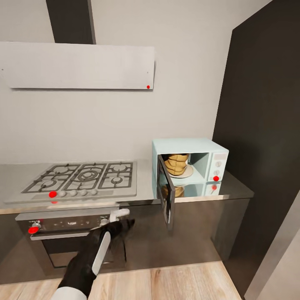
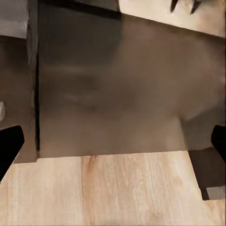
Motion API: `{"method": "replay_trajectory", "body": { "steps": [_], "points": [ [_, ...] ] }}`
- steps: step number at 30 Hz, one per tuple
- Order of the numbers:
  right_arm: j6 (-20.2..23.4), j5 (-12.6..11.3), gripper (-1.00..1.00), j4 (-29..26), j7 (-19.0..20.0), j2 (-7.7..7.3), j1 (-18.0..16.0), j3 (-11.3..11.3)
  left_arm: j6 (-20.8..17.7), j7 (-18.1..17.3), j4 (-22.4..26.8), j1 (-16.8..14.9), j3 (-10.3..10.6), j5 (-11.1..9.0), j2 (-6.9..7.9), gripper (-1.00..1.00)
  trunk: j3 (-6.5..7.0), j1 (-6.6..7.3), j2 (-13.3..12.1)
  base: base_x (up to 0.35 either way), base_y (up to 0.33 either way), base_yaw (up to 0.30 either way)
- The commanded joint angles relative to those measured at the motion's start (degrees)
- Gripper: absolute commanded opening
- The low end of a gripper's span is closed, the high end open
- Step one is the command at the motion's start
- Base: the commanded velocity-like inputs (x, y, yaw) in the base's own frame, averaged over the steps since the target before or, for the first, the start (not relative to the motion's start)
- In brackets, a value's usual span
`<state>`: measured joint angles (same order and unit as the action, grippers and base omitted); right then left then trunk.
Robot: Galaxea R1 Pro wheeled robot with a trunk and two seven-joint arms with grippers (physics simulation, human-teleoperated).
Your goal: In the kitchen, take the popcorn bag from the countertop, put it into the microwave, and heat it until the popcorn is cooked so the cooked popcorn ends up inside the bag.
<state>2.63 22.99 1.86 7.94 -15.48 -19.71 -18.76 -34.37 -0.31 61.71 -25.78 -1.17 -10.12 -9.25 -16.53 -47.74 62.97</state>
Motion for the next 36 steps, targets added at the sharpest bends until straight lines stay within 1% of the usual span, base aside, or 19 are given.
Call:
{"method": "replay_trajectory", "body": {
  "steps": [1, 4, 5, 7, 8, 10, 12, 13, 15, 19, 21, 23, 24, 28, 33, 35, 36],
  "points": [
    [0.1, 0.48, 1.0, 0.07, 0.14, -0.04, -0.07, -0.49, -0.49, -0.03, 0.52, -0.36, -0.02, -0.19, -0.14, 1.0, -0.08, -0.01, 0.05, 0.0, 0.0, 0.0],
    [0.1, 0.48, 1.0, 0.07, 0.11, -0.07, -0.07, -0.49, -3.34, -0.04, 4.72, -1.15, 0.83, -0.17, -0.44, 1.0, -0.08, -0.01, 0.05, 0.0, 0.0, 0.0],
    [0.1, 0.48, 1.0, 0.07, 0.12, -0.04, -0.07, -0.49, -5.98, 0.01, 7.9, -1.59, 1.74, -0.19, -0.52, 1.0, -0.08, -0.01, 0.05, 0.0, 0.0, 0.0],
    [0.1, 0.48, 1.0, 0.07, 0.12, -0.01, -0.07, -0.48, -7.48, 0.06, 9.61, -2.47, 3.38, -0.23, -0.59, 1.0, -0.08, -0.01, 0.05, 0.0, 0.0, 0.0],
    [0.1, 0.48, 1.0, 0.07, 0.09, -0.03, -0.07, -0.49, -7.99, 0.13, 10.19, -3.33, 5.78, -0.18, -0.75, 1.0, -0.08, -0.01, 0.05, 0.0, 0.0, 0.0],
    [0.1, 0.47, 1.0, 0.07, 0.12, -0.06, -0.07, -0.49, -8.29, 0.32, 10.6, -4.46, 9.83, -0.12, -0.75, 1.0, -0.08, -0.01, 0.05, 0.0, 0.0, 0.0],
    [0.16, 0.48, 1.0, 0.07, 0.14, -0.11, -0.07, -0.49, -8.08, 1.57, 10.63, -5.1, 13.01, -0.17, -0.75, 1.0, -0.08, -0.01, 0.05, 0.0, 0.0, 0.0],
    [0.17, 0.48, 1.0, 0.07, 0.18, -0.15, -0.07, -0.49, -7.87, 2.07, 10.57, -5.26, 13.84, -0.17, -0.75, 1.0, -0.08, -0.01, 0.05, 0.0, 0.0, 0.0],
    [0.18, 0.48, 1.0, 0.07, 0.21, -0.2, -0.07, -0.49, -7.53, 2.33, 10.52, -5.33, 14.29, -0.17, -0.75, 1.0, -0.08, -0.01, 0.05, 0.0, 0.0, 0.0],
    [0.24, 0.48, 1.0, 0.07, 0.21, -0.16, -0.07, -0.45, -4.98, 3.0, 10.26, -5.41, 15.0, 0.15, -0.75, 1.0, -0.08, -0.01, 0.05, 0.0, 0.0, 0.0],
    [0.25, 0.48, 1.0, 0.07, 0.18, -0.17, -0.07, -0.45, -4.65, 3.91, 10.38, -5.41, 15.36, 0.26, -0.75, 1.0, -0.08, -0.01, 0.05, 0.0, 0.0, 0.0],
    [0.27, 0.48, 1.0, 0.07, 0.17, -0.14, -0.07, -0.44, -4.37, 7.19, 10.23, -5.42, 15.71, 0.1, -0.75, 1.0, -0.08, -0.01, 0.05, 0.0, -0.055, 0.0],
    [0.27, 0.48, 1.0, 0.07, 0.16, -0.12, -0.07, -0.43, -4.31, 7.94, 10.18, -5.42, 15.76, 0.01, -0.75, 1.0, -0.08, -0.01, 0.05, 0.0, -0.167, 0.0],
    [0.27, 0.48, 1.0, 0.07, 0.18, -0.14, -0.07, -0.41, -4.24, 8.79, 10.18, -5.42, 15.95, -0.2, -0.75, 1.0, -0.08, -0.01, 0.05, 0.0, -0.229, 0.0],
    [0.27, 0.48, 1.0, 0.07, 0.15, -0.13, -0.07, -0.41, -4.35, 8.57, 10.43, -5.42, 16.74, -0.37, -0.75, 1.0, -0.08, -0.01, 0.05, 0.0, -0.277, 0.0],
    [0.27, 0.48, 1.0, 0.07, 0.14, -0.13, -0.07, -0.41, -4.38, 7.28, 10.65, -5.42, 18.0, -0.41, -0.75, 1.0, -0.08, -0.01, 0.05, 0.0, -0.249, 0.0],
    [0.27, 0.48, 1.0, 0.07, 0.14, -0.11, -0.07, -0.4, -4.41, 4.81, 10.8, -5.42, 20.32, -0.42, -0.75, 1.0, -0.08, -0.01, 0.05, 0.0, -0.092, 0.0]
  ]
}}
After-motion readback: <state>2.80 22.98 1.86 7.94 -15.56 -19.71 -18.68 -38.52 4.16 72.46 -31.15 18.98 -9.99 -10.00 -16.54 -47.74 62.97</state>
